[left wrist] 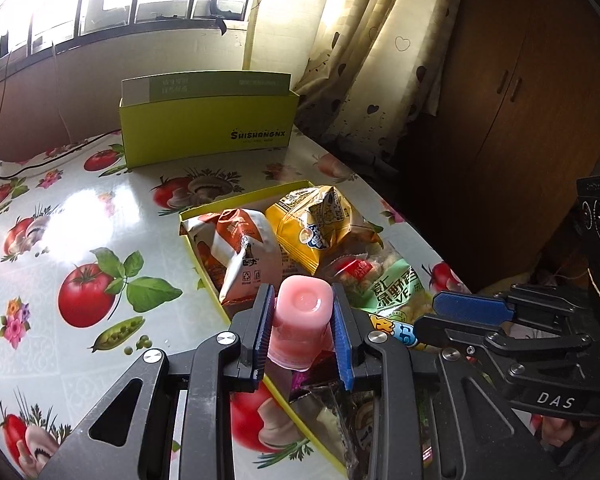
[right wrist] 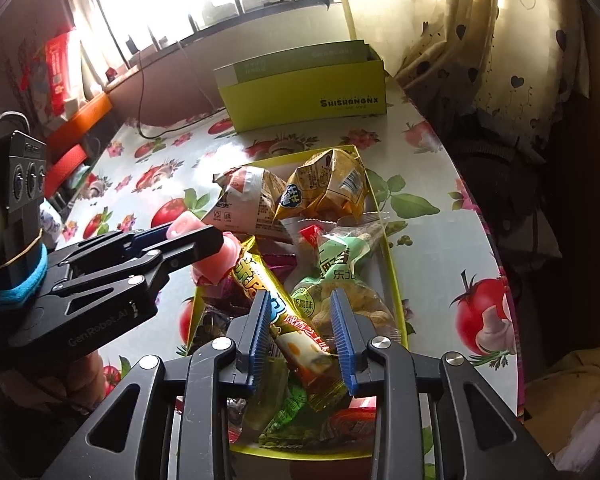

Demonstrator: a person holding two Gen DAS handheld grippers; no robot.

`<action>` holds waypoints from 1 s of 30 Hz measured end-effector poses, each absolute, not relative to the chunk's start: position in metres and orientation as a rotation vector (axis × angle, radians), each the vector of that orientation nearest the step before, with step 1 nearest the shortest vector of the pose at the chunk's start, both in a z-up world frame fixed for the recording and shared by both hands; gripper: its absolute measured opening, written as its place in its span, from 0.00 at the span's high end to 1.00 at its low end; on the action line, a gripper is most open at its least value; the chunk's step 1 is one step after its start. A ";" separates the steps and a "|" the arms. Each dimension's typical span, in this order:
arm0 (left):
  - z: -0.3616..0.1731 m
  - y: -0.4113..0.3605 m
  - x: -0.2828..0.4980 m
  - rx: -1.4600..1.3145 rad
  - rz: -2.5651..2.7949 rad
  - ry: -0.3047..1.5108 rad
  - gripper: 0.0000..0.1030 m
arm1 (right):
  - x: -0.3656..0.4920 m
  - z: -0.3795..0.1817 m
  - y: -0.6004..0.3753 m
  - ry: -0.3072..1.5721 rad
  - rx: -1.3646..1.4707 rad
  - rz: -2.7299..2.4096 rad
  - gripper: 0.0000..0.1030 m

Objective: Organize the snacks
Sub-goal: 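Lower the jelly cup and candy bar into the tray and open both tools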

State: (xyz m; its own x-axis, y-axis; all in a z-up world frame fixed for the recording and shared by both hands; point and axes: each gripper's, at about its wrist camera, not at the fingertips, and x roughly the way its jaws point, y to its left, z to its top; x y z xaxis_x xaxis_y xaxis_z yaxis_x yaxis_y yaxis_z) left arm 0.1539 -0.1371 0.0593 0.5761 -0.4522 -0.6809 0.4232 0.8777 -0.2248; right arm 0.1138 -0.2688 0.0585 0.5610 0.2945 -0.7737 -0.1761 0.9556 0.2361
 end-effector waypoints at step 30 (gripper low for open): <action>0.061 -0.131 0.148 -0.074 -0.522 0.793 0.54 | 0.106 0.067 -0.268 0.908 0.135 0.285 0.72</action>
State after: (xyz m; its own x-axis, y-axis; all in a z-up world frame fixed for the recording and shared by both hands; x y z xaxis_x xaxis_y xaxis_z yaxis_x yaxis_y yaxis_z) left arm 0.1481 -0.1313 0.0611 0.5827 -0.4735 -0.6605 0.4192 0.8714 -0.2548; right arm 0.1056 -0.2682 0.0672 0.5810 0.2996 -0.7568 -0.1859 0.9541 0.2350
